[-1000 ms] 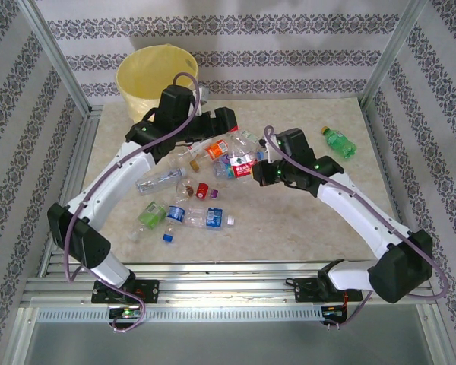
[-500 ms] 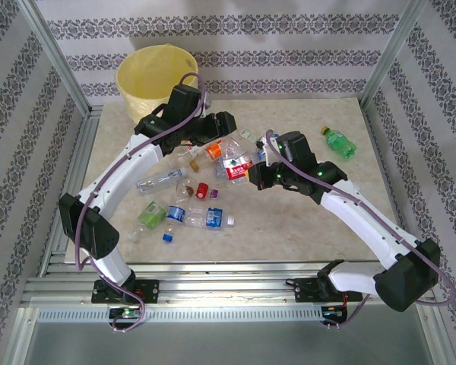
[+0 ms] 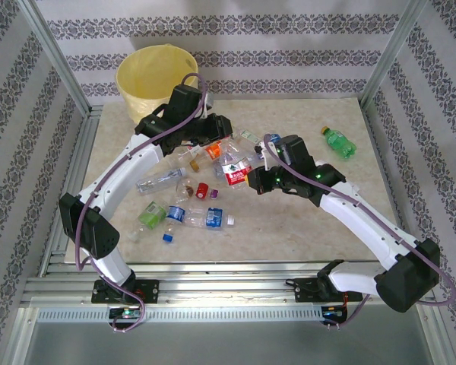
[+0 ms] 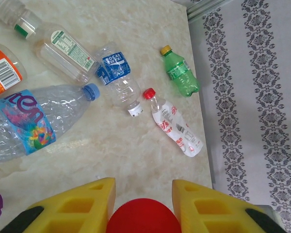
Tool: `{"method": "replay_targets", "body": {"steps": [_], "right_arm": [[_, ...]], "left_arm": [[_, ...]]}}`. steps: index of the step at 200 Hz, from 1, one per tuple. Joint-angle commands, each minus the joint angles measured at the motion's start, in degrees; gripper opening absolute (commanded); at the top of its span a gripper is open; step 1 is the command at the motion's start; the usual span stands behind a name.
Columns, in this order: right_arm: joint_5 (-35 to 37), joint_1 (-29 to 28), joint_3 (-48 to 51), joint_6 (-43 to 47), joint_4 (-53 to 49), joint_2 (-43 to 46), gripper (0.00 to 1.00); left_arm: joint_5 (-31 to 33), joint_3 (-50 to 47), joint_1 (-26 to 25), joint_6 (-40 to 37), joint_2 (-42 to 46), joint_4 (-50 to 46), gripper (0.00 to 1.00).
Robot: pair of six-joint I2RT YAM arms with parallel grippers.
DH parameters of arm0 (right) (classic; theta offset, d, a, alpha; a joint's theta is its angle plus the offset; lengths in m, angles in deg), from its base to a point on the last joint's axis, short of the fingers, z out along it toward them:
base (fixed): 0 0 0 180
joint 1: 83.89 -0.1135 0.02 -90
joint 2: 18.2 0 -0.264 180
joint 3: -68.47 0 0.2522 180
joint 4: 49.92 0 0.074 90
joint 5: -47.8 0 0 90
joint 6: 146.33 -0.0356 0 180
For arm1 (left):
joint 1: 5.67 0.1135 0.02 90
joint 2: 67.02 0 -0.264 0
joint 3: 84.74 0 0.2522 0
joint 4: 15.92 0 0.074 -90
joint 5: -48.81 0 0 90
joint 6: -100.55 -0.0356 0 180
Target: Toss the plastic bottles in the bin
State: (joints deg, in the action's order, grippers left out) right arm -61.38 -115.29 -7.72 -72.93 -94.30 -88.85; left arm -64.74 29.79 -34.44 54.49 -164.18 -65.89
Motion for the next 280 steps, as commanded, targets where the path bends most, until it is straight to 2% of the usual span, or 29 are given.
{"method": "replay_targets", "body": {"steps": [1,30,55,100,124,150,198,280], "right_arm": [[-0.33,-0.70,0.21,-0.97,1.08,1.23,0.00],[-0.22,-0.73,0.12,-1.48,1.15,0.97,0.02],[0.18,-0.77,-0.29,-1.91,0.83,0.78,0.10],[0.17,-0.86,-0.41,-2.70,1.17,1.82,0.49],[0.99,-0.86,-0.50,-4.02,1.92,2.49,0.73],[0.16,-0.86,-0.26,-4.40,3.03,3.16,0.87],[1.66,-0.75,0.79,-4.53,3.49,5.46,0.98],[2.12,-0.33,2.39,-4.87,3.25,8.51,0.98]], "left_arm": [[-1.74,0.24,-0.79,-0.21,-0.23,0.42,0.20],[-2.31,0.11,-0.82,-0.79,0.13,0.70,0.00],[-2.44,0.51,-0.80,-2.09,0.47,0.62,0.00],[-3.62,3.13,-0.52,-5.23,0.16,0.25,0.00],[-4.48,4.81,-0.49,-6.71,-0.24,0.53,0.00],[-4.08,7.44,0.24,-7.99,-0.95,-0.83,0.00],[-0.44,16.64,2.24,-13.06,-3.40,-7.84,0.00],[4.55,37.69,8.26,-19.79,-9.31,-18.99,0.00]]}}
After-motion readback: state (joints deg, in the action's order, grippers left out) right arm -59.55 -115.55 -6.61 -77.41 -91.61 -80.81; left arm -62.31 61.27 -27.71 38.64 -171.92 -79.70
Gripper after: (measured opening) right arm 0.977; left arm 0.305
